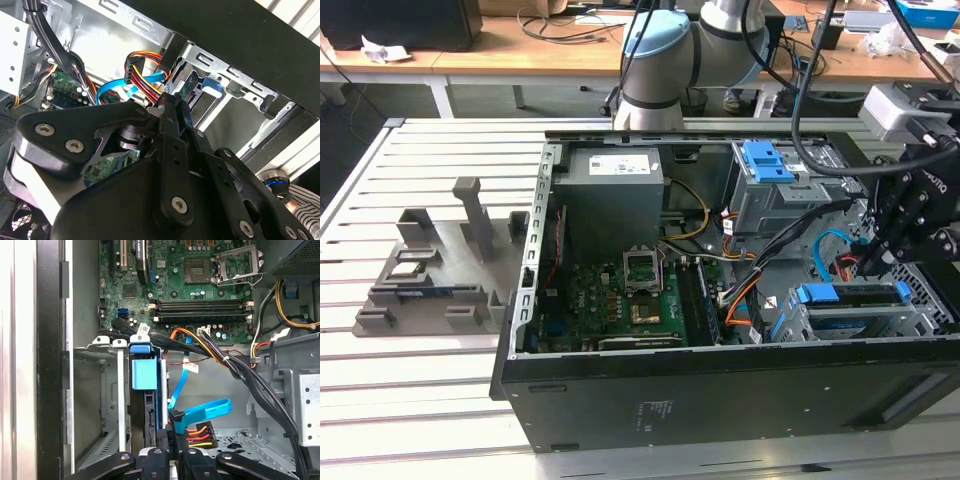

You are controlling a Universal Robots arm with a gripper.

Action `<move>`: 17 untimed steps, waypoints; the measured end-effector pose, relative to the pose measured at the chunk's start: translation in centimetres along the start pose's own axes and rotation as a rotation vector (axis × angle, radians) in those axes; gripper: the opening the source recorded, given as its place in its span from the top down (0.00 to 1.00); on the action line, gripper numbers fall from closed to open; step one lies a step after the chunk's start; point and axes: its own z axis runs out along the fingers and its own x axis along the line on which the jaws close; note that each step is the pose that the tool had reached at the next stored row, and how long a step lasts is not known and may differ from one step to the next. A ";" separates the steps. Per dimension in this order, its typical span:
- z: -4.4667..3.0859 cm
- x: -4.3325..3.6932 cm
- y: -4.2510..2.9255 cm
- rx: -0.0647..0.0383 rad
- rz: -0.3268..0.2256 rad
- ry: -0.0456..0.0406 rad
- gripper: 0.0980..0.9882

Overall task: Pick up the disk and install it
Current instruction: 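Insert the first disk wire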

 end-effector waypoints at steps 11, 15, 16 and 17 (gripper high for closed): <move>-0.53 0.42 -0.55 -0.002 -0.002 0.0002 0.92; -0.53 0.68 -0.54 -0.002 -0.003 -0.0018 0.92; -0.53 0.78 -0.54 -0.002 -0.003 -0.0028 0.92; -0.53 0.87 -0.54 -0.002 -0.003 -0.0040 0.92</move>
